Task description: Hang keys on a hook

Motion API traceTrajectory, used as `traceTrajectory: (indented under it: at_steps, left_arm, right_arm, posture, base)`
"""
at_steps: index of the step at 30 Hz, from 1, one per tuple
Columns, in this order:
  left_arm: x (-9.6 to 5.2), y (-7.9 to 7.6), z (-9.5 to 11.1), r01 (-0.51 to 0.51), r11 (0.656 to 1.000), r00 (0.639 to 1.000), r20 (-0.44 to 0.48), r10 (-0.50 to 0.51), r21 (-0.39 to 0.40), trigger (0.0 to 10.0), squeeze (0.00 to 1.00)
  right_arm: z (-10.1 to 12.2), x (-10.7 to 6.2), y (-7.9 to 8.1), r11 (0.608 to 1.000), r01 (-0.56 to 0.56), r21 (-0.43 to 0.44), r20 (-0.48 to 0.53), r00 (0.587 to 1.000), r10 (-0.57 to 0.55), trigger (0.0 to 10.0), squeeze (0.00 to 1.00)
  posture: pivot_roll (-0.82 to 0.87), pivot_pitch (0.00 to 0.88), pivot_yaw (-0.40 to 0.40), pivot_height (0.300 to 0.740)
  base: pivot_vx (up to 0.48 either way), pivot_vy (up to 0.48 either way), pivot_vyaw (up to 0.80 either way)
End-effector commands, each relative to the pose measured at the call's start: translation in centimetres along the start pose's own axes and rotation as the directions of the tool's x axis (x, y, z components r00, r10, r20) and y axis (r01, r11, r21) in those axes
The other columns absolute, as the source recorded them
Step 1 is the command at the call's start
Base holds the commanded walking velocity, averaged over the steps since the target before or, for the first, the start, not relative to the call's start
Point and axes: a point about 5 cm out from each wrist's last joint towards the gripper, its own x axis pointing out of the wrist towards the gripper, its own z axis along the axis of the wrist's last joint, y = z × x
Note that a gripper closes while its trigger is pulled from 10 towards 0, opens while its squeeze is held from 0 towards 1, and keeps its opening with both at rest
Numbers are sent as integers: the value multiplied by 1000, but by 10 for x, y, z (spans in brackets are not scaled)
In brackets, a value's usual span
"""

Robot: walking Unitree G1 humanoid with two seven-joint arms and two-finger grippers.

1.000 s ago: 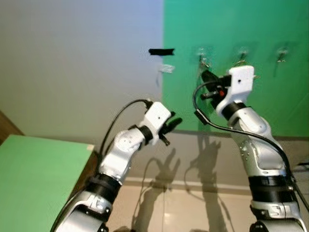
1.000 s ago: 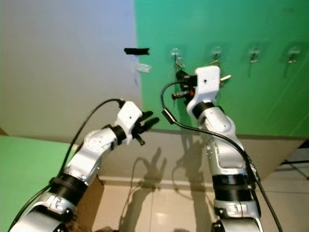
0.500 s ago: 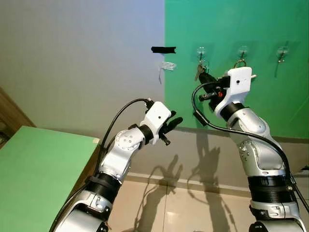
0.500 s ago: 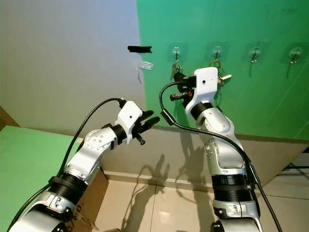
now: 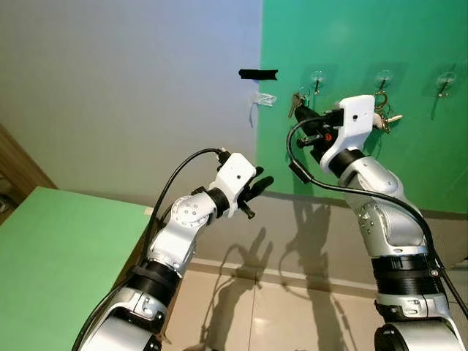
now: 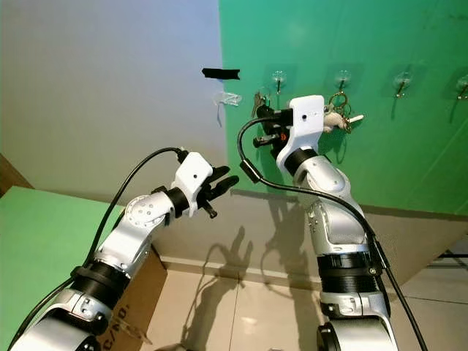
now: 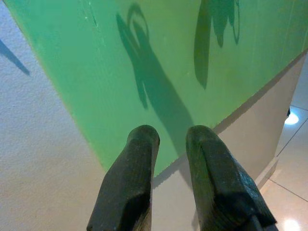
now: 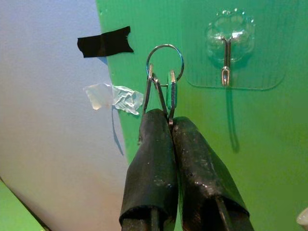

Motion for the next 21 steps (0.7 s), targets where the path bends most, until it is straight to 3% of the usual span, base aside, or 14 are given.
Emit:
traceTrajectory:
  at_steps: [1,21]
  left_arm:
    - [-2,5,-1,-15,1000,1000,-13,15,12,10000,0]
    - [-1,2,-3,-3,1000,1000,-18,3,10,10000,0]
  right_arm:
    - [3,3,-1,1000,4,7,5,1000,-4,0,0]
    - [3,-3,-20,991,124,-48,15,992,-123,0,0]
  posture:
    - [-131,0,76,740]
    - [-155,0,89,740]
  base:
    - [0,0,0]
    - [0,0,0]
